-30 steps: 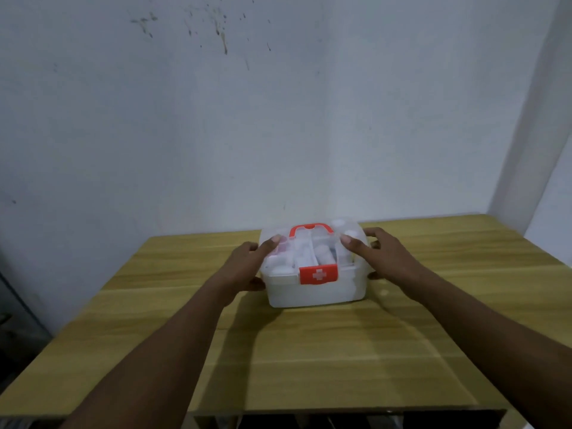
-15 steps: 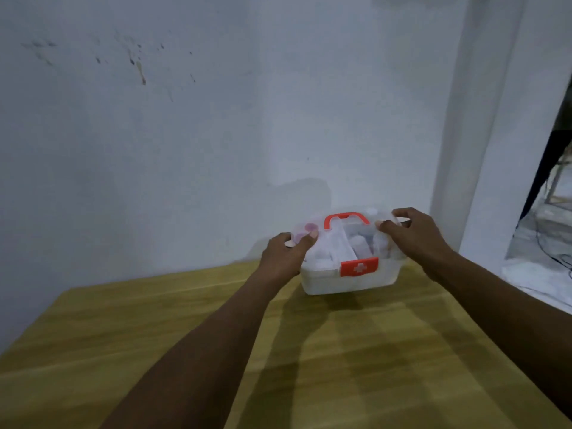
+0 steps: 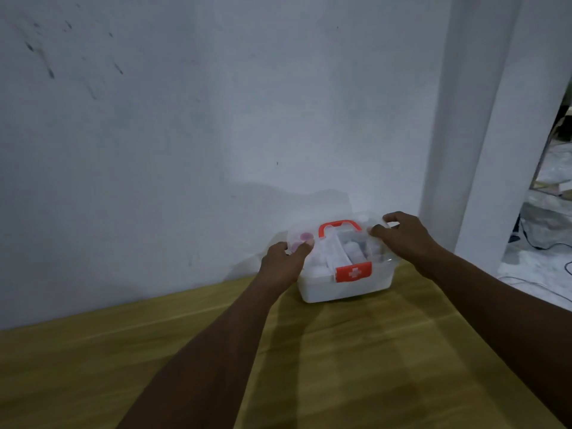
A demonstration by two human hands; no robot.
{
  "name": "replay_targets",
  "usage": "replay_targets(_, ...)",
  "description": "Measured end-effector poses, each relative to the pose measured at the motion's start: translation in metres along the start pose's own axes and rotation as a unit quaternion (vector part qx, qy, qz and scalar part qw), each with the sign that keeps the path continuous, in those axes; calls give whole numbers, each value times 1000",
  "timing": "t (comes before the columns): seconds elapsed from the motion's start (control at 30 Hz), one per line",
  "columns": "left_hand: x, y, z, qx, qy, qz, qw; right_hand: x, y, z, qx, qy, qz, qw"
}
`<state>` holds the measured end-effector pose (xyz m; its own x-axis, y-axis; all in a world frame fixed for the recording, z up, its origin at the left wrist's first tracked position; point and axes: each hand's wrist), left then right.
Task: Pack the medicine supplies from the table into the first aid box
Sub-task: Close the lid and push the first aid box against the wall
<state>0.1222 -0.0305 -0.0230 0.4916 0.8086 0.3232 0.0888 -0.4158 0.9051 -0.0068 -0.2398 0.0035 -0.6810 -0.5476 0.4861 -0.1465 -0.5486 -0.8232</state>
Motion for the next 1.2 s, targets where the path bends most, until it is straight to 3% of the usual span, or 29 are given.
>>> replay_targets(0.3, -2, -1, 16, 16, 29, 21, 999, -25, 12, 5, 23, -7, -7, 1000)
replay_targets(0.63, 5, 16, -10, -9, 65, 111, 992, -30, -16, -7, 107, -21, -171, 979)
replay_targets(0.8, 35, 32, -35, -52, 83, 187, 978, -23, -54, -21, 159, -74, -189, 966)
replay_targets(0.97, 82, 42, -72, -91, 114, 278, 950, -37, -120, -35, 241, -179, -205, 931)
replay_targets(1.2, 153, 44, -111, -102, 188, 304, 928, -79, -203, -53, 324, -216, -199, 899)
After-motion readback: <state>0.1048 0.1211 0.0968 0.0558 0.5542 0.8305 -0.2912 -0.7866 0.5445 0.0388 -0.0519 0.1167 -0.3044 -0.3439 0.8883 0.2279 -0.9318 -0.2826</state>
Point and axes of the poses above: each hand's wrist, its own z-axis towards the middle knuckle, its own x-axis out of the back of the hand, y = z × x, and after that the axes turned 14 degrees about x, right-handed
